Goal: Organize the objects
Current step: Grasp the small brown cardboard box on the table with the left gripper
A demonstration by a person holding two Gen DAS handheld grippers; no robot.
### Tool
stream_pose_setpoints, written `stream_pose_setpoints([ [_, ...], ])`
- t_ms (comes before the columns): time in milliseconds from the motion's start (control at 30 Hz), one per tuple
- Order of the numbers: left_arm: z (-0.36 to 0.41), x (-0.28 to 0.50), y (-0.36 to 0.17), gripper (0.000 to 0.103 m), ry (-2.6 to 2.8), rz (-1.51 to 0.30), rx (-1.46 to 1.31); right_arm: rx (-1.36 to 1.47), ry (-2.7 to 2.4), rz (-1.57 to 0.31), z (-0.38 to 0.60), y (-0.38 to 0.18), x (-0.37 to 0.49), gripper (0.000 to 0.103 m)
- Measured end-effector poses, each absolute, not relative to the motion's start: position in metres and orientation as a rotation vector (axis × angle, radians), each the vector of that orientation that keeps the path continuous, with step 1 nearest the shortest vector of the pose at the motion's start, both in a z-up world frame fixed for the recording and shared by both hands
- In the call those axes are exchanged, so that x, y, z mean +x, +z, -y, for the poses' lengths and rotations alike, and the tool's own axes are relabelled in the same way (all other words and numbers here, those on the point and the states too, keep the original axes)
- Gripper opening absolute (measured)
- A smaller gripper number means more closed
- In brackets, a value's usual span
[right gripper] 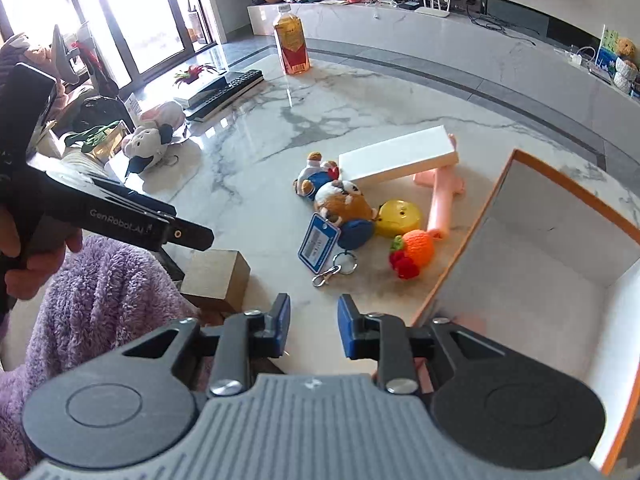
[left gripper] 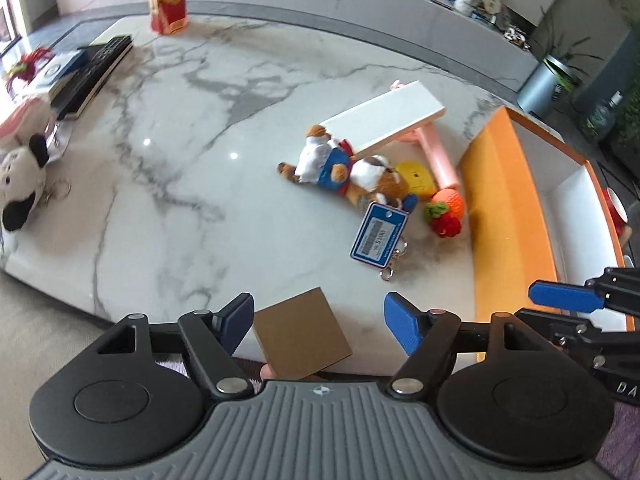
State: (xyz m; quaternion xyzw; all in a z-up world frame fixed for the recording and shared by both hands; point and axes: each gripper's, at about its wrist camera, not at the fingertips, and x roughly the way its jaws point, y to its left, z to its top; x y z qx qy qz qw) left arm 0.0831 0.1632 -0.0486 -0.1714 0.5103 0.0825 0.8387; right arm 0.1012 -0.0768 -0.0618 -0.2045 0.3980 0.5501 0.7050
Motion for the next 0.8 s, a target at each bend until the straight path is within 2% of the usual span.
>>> stream_pose_setpoints([
  [167, -0.169, 0.079, -0.074, 0.089, 0.272, -1.115, -0.426, -0.421, 1.197, -0.976, 0.046, -0.100, 0.095, 0.039],
  [400, -0.166, 0.085, -0.098, 0.089, 0.296, -1.176, -0.462, -0.449, 1.155, -1.001, 0.032, -0.115, 0.104, 0.044],
  [467, -0.165, 0.087, -0.101, 0.089, 0.294, -1.190, -0.451, -0.458, 1.152, -0.993, 0.030, -0.116, 0.107, 0.048],
  [567, -0.164, 0.090, -0.103, 0.078, 0.273, -1.205, -0.433, -0.493, 1.149, -0.983, 0.024, -0.115, 0.112, 0.050],
  [800, -0.163, 0.103, -0.099, 0.075, 0.195, -1.193, -0.377, -0.661, 1.217, -0.919, 0.002, -0.104, 0.126, 0.053],
])
